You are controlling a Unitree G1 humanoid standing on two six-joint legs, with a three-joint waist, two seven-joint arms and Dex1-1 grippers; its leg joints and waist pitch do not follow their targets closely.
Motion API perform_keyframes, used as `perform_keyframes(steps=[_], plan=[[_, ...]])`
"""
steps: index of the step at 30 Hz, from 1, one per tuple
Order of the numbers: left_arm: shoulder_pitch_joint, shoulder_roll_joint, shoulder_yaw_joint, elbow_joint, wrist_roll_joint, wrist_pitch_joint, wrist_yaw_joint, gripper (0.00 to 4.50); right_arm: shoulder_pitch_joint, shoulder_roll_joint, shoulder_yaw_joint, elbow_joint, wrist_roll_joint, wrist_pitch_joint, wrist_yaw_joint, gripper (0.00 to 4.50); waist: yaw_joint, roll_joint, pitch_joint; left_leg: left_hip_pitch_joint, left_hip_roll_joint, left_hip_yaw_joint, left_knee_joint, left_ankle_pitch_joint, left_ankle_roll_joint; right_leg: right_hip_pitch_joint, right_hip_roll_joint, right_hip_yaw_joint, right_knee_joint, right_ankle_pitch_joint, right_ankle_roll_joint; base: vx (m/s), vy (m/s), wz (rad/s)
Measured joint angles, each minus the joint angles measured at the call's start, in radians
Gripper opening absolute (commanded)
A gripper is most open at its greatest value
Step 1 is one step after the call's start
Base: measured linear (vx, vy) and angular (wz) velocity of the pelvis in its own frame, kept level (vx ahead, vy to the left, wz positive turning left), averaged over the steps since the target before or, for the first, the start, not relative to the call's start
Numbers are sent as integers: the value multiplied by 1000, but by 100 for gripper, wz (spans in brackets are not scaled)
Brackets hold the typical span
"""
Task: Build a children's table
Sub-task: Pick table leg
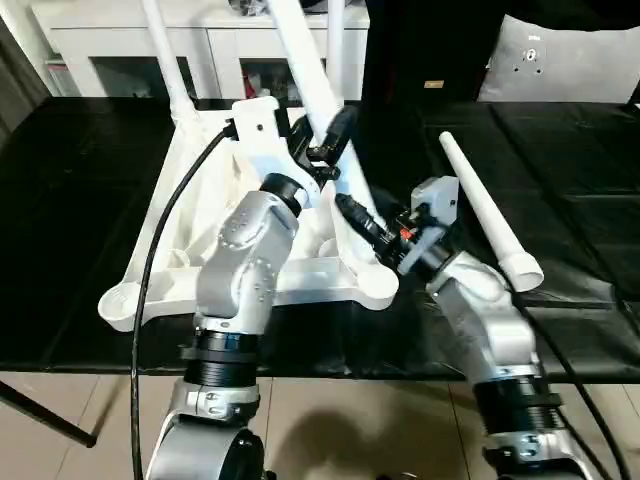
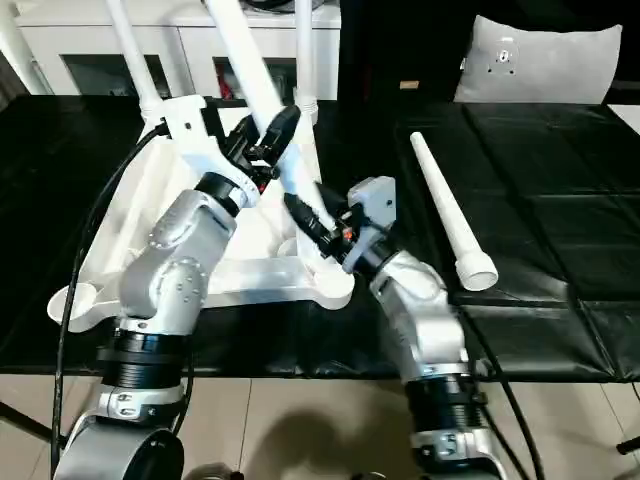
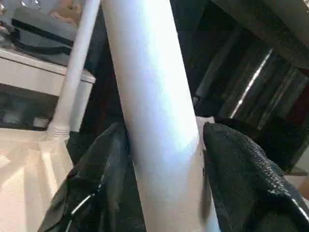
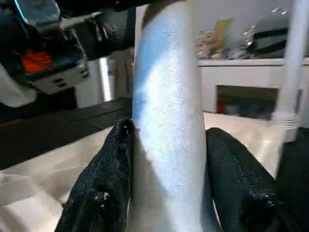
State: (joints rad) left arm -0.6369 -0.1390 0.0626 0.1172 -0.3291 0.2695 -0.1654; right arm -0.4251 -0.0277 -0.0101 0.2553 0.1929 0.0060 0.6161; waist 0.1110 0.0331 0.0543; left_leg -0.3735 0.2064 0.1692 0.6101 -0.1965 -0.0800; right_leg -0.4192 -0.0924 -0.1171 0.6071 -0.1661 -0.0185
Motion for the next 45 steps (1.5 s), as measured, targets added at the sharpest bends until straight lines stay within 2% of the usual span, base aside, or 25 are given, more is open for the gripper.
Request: perform_keyframes(steps=[2, 4, 11, 18, 25, 27, 30, 32, 34, 38, 40, 42, 44, 45], plan=[[0, 0, -3, 7, -2, -12, 1, 235, 0, 5, 7, 10, -7, -18, -6, 186, -1, 0, 0, 0, 0, 0, 0, 0, 0, 0, 0, 0, 0, 0, 0, 0, 0, 0], [0, 0, -2, 17, -2, -14, 1, 209, 0, 5, 14, 26, -14, -37, -11, 186, -3, 1, -1, 0, 0, 0, 0, 0, 0, 0, 0, 0, 0, 0, -1, 0, 0, 0], [0, 0, -5, 24, -41, -10, -4, 193, 9, -2, 20, 39, -35, -86, -23, 186, -10, 2, -1, 1, 0, 0, 0, 0, 0, 1, 0, 0, 0, 1, -1, 0, 0, 0], [8, -3, 58, 26, -188, 94, -2, 186, 21, -17, 34, 72, -64, -125, -22, 186, -23, 2, -1, 1, 0, 0, 0, 0, 0, 1, 0, 0, 0, 4, -7, 0, 0, 0], [8, -3, 76, 38, -226, 94, 12, 182, 16, -23, 41, 82, -71, -127, -23, 186, -22, 2, -1, 1, 0, 0, 0, 0, 0, 1, 0, 0, 0, 4, -6, 0, 0, 0], [8, -2, 78, 44, -225, 88, 19, 182, 9, -23, 44, 93, -70, -127, -21, 256, -22, 2, -1, 1, 0, 0, 0, 0, 0, 1, 0, 0, 0, 4, -6, 0, 0, 0], [6, 0, 103, 68, -222, 60, 41, 182, -2, -23, 59, 95, -58, -125, 11, 276, -24, 2, -1, 1, 0, 0, 0, 0, 0, 1, 0, 0, 0, 1, -2, 0, 0, 0], [-5, 7, 126, 91, -216, 48, 48, 181, -2, -23, 56, 82, -8, -92, 57, 303, -23, 2, -1, 1, 0, 0, 0, 0, 0, 1, 0, 0, 0, 1, -2, 0, 0, 0], [-24, 18, 148, 103, -214, 38, 52, 181, -2, -26, 55, 61, 38, -54, 96, 310, -22, 2, -1, 1, 0, -1, 0, 0, 0, 1, 0, 0, 0, 2, -3, 0, 0, 0], [-45, 34, 155, 105, -215, 28, 50, 180, -4, -30, 43, 52, 86, -41, 129, 347, -18, 3, -1, 2, 0, -1, 0, 0, 1, 1, 0, 0, 0, 5, -7, 0, 0, 0], [-48, 52, 157, 124, -215, 27, 45, 180, -13, -70, 22, 43, 123, 46, 139, 359, -17, 3, -1, 3, 0, -1, 1, 0, 1, 1, 0, 0, 0, 5, -8, 0, 0, 0], [-48, 75, 159, 136, -212, 27, 35, 180, -42, -126, -37, 45, 154, 159, 121, 391, -17, 3, -1, 4, 0, -1, 1, 0, 1, 1, 0, 0, 0, 6, -8, 0, 0, 0], [-48, 92, 158, 137, -203, 28, 12, 180, -66, -160, -74, 61, 166, 196, 109, 391, -18, 3, -1, 4, 0, -1, 1, 0, 1, 2, 0, 0, 0, 6, -8, 0, 0, 0], [-48, 97, 157, 136, -200, 29, -4, 180, -83, -177, -89, 80, 170, 217, 105, 409, -18, 3, -1, 4, 0, 0, 1, 0, 1, 2, 0, 0, 0, 6, -8, 0, 0, 0]])
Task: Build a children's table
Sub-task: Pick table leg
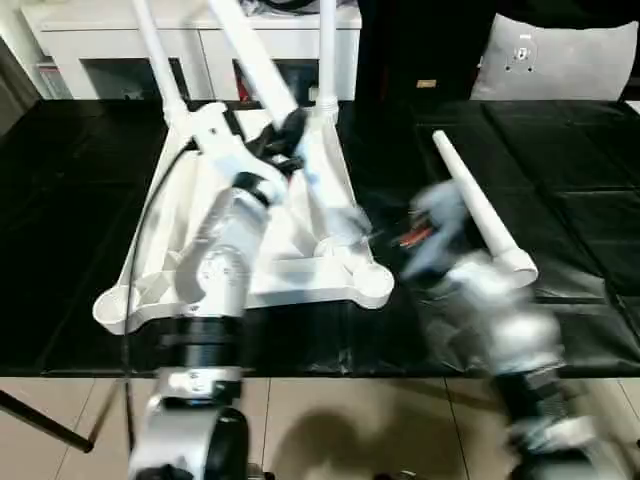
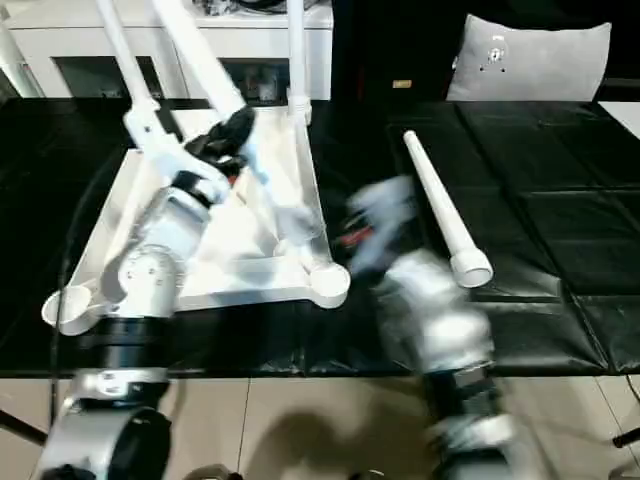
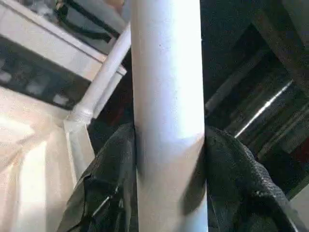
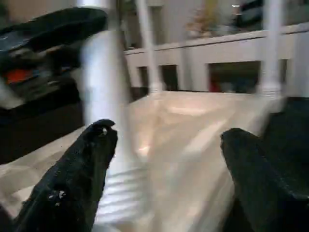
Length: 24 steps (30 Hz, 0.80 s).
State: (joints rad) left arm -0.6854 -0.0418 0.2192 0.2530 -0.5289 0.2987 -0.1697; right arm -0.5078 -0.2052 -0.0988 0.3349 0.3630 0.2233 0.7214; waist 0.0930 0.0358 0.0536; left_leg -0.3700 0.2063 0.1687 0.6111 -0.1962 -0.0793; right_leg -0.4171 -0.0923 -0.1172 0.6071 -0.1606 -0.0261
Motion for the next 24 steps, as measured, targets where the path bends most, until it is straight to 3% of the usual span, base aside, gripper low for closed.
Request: perform_keyframes(steps=[4, 7, 11, 20, 24], plan=[[2, 24, -39, -2, 4, 22, -58, 180, -34, -44, -40, 62, 41, 50, 3, 416, 0, 0, 0, 0, 0, 0, 0, 1, 2, -1, 0, 0, 0, 0, 0, 0, 0, 0], [5, 46, -59, -7, 4, 40, -95, 180, -34, -79, -47, 53, 82, 132, 51, 416, -1, 0, 0, 0, 0, 1, 0, 2, 3, -1, 0, 0, 0, 0, 0, 0, 0, 0], [7, 85, -77, -11, 4, 63, -158, 180, -49, -133, -18, 29, 99, 212, 159, 416, -1, 0, 0, 0, 0, 1, 0, 2, 3, -1, 0, 0, 0, 0, 0, 0, 0, 0], [8, 135, -121, -24, 5, 91, -253, 180, -89, -171, 59, 25, 98, 244, 273, 416, 10, 0, 0, 0, 0, 1, 1, 2, 3, -2, 0, 0, 1, 0, 0, 0, 0, 0], [13, 138, -157, -73, 8, 87, -307, 180, -109, -172, 107, 25, 63, 249, 289, 416, 16, 0, 0, 0, 0, 1, 1, 2, 3, -2, 0, 0, 1, 0, 0, 0, 0, 0]])
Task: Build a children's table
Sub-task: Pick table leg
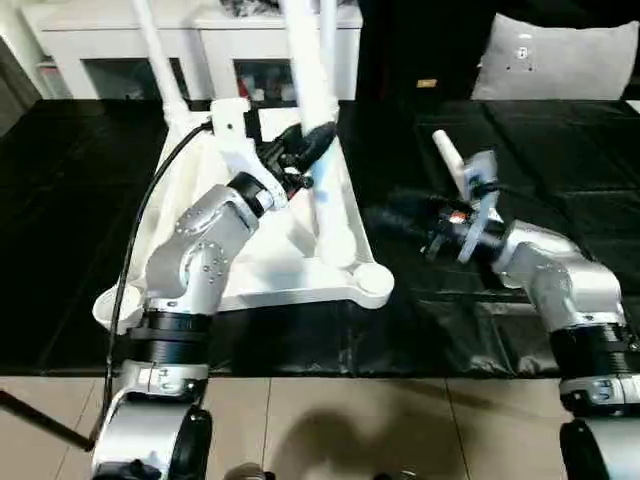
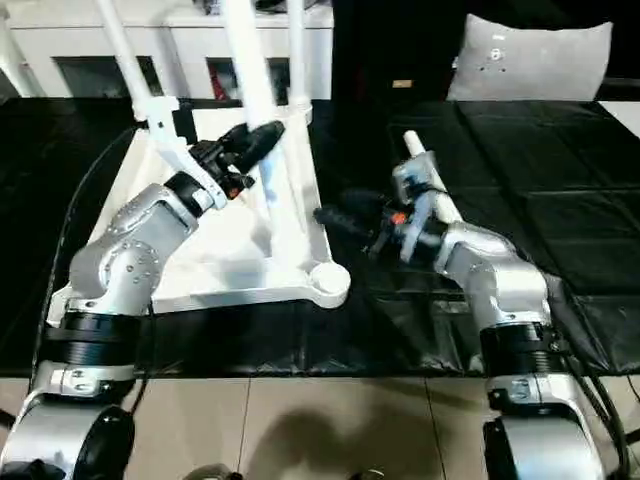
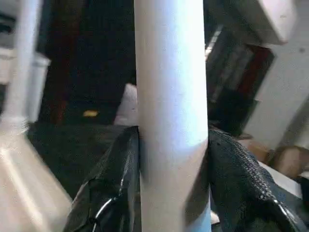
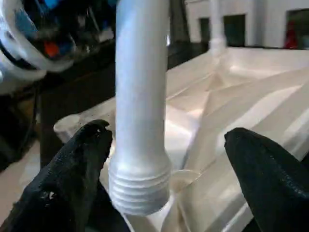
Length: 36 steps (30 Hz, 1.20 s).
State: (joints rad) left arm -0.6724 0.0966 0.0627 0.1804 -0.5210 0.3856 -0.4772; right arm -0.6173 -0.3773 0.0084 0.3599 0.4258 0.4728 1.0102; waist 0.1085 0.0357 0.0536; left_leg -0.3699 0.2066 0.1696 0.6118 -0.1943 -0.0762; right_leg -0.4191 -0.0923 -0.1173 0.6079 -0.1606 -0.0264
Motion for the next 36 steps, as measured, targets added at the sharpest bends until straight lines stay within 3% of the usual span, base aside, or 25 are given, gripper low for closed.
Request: perform_keyframes(steps=[9, 17, 18, 36], plan=[[34, -3, -131, -71, 64, -38, -83, 180, -19, 21, 62, 0, -9, 18, 37, 416, 4, 0, 0, 0, 0, 0, 0, -1, -1, 1, 0, 0, 0, 0, 0, 0, 0, 0], [36, 2, -154, -80, 88, -50, -89, 180, -24, 20, 80, 4, -15, 28, 50, 416, 3, 0, 0, 0, 0, 0, 0, -1, -1, 1, 0, 1, 1, 0, 0, 0, 0, 0], [37, 3, -158, -80, 91, -51, -93, 180, -24, 20, 82, 4, -20, 28, 54, 388, 4, 0, 0, 0, 0, 0, 0, -1, -1, 1, 0, 1, 1, 0, 0, 0, 0, 0], [54, -4, -189, -120, 107, -55, -120, 180, -24, 25, 106, 37, -38, 44, 68, 251, 4, 0, 0, 0, 0, 0, 0, -1, -1, 1, 0, 2, 2, 0, 0, 0, 0, 0]])
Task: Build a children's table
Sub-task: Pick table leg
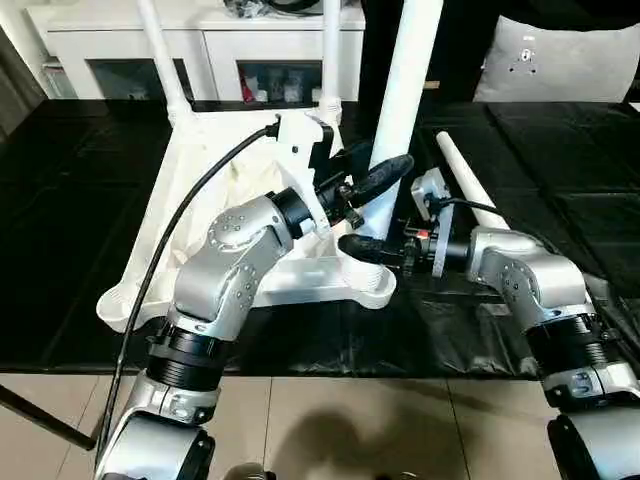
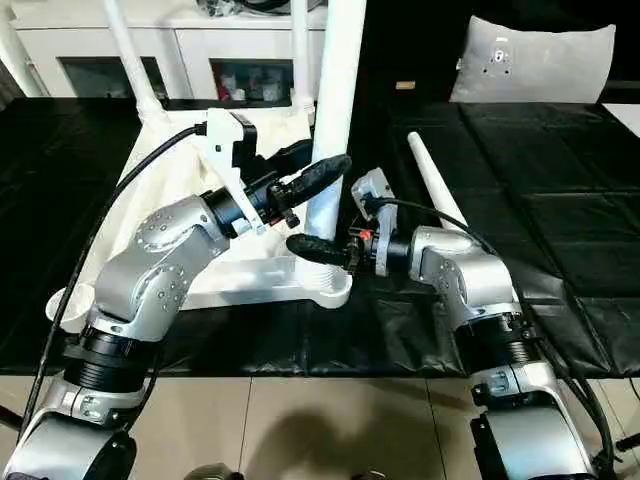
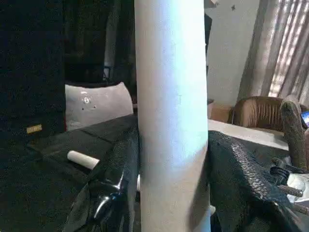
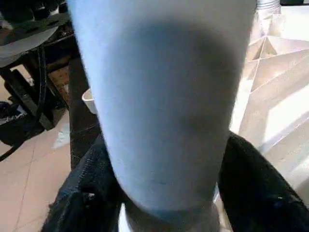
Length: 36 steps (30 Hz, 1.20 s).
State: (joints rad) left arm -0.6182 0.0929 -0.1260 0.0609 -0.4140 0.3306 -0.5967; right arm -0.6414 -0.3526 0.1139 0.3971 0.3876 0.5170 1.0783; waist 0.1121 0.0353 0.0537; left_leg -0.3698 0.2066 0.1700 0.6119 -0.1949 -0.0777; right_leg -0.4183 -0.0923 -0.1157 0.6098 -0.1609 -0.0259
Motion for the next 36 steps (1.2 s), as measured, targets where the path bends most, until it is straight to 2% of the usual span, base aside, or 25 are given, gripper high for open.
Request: perform_keyframes(steps=[3, 6, 17, 21, 22, 25, 28, 31, 34, 36], plan=[[0, -2, 0, 0, 0, 2, 0, 180, 0, 3, 7, 0, -1, -1, 2, 216, 0, 0, 0, 0, 0, 0, 0, 0, 0, 0, 0, 0, 0, 0, 0, 0, 0, 0], [1, -1, -3, -3, 0, 12, -2, 180, -1, 9, 13, 3, -3, -1, 9, 200, 0, 0, 0, 0, 0, 0, 0, 0, 0, 0, 0, 0, 0, 0, 0, 0, 0, 0], [19, 8, 5, -51, -23, 83, -8, 180, 1, 28, 18, 3, -6, 4, 10, 195, 0, 0, 0, 0, 0, 0, 1, 0, 0, 0, 0, 1, 0, 0, 0, 0, 0, 0], [38, -4, 35, -80, -65, 128, -8, 180, 10, 35, 18, -11, -5, 4, 10, 195, 0, 0, 0, 0, 0, 0, 1, 0, 0, 0, 0, 1, 0, 0, 0, 0, 0, 0], [42, -5, 41, -89, -75, 141, -8, 235, 12, 36, 18, -16, -5, 4, 10, 195, 0, 0, 0, 0, 0, 0, 1, 0, 0, 0, 0, 1, 1, 0, 0, 0, 0, 0], [64, -34, 54, -131, -152, 184, -9, 249, 19, 46, 13, -26, 1, -12, 9, 195, 1, 0, 0, 0, 0, 0, 1, 0, 0, 0, 0, 1, 0, 0, 0, 0, 0, 0], [68, -27, 55, -155, -161, 199, -9, 291, 22, 49, 12, -32, 2, -28, 7, 195, 0, 0, 0, 0, 0, 0, 1, 0, -1, 1, 0, 1, 1, 0, 0, 0, 0, 0], [76, -31, 55, -172, -162, 204, -9, 303, 35, 61, 6, -44, 3, -42, -16, 195, 0, 0, 0, 0, 0, 0, 1, -1, -2, 1, 0, 1, 1, -2, 3, 0, 0, 0], [91, -31, 46, -204, -165, 206, -15, 333, 63, 75, -42, -57, 11, -43, -76, 195, 0, 0, 0, 0, 0, 0, 1, -1, -3, 1, 0, 1, 1, -2, 4, 0, 0, 0], [94, -44, 17, -221, -176, 206, -20, 336, 63, 72, -70, -52, 6, -38, -136, 194, 3, 0, 0, 2, 0, 0, 2, -1, -3, 1, 0, 1, 1, -1, 1, 0, 0, 0]])
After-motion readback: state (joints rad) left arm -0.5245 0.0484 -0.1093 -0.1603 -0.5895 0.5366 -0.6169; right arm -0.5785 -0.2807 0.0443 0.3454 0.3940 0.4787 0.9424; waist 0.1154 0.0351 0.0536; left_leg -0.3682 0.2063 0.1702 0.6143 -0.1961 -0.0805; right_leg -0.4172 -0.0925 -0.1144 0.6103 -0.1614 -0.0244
